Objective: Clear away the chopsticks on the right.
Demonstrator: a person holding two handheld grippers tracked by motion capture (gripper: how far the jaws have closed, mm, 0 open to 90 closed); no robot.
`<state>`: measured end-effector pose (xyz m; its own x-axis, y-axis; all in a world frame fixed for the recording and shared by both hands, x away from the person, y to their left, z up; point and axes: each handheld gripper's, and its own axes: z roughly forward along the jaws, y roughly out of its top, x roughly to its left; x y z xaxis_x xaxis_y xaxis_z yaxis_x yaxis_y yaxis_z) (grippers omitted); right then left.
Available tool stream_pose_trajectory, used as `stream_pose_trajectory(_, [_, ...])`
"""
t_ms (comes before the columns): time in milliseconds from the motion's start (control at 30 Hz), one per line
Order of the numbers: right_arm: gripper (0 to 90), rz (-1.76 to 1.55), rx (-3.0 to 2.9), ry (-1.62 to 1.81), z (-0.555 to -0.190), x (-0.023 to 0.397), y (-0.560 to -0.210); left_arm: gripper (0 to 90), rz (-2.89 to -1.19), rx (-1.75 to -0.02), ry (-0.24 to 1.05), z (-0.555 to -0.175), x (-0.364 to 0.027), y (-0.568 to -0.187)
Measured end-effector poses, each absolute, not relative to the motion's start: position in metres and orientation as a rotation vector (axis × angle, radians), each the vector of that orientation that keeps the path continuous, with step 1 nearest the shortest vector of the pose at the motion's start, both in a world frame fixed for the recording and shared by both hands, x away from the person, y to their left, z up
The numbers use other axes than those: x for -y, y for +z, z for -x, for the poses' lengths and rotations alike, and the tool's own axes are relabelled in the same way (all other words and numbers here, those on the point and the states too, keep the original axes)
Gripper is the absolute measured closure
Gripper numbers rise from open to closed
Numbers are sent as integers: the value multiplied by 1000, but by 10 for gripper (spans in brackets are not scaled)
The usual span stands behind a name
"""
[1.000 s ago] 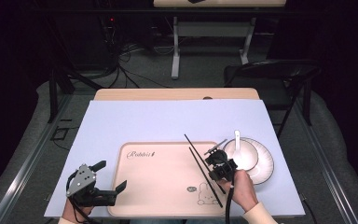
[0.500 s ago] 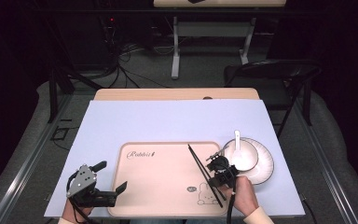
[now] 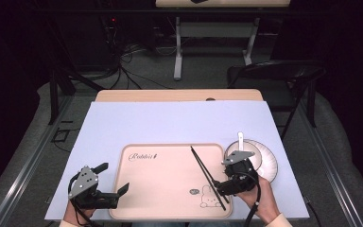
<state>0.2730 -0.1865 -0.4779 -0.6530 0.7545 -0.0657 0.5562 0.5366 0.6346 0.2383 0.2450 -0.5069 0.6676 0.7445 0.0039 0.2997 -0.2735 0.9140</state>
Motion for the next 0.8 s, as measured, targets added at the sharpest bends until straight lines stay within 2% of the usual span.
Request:
stream_pose_trajectory(400, [55, -974, -2304, 968, -251, 231, -453, 1, -1854, -830, 547, -238, -245, -507])
stream_pose_trajectory(800, [31, -928, -2115, 1090, -213, 275, -449, 1, -1855, -830, 552, -238, -244, -507])
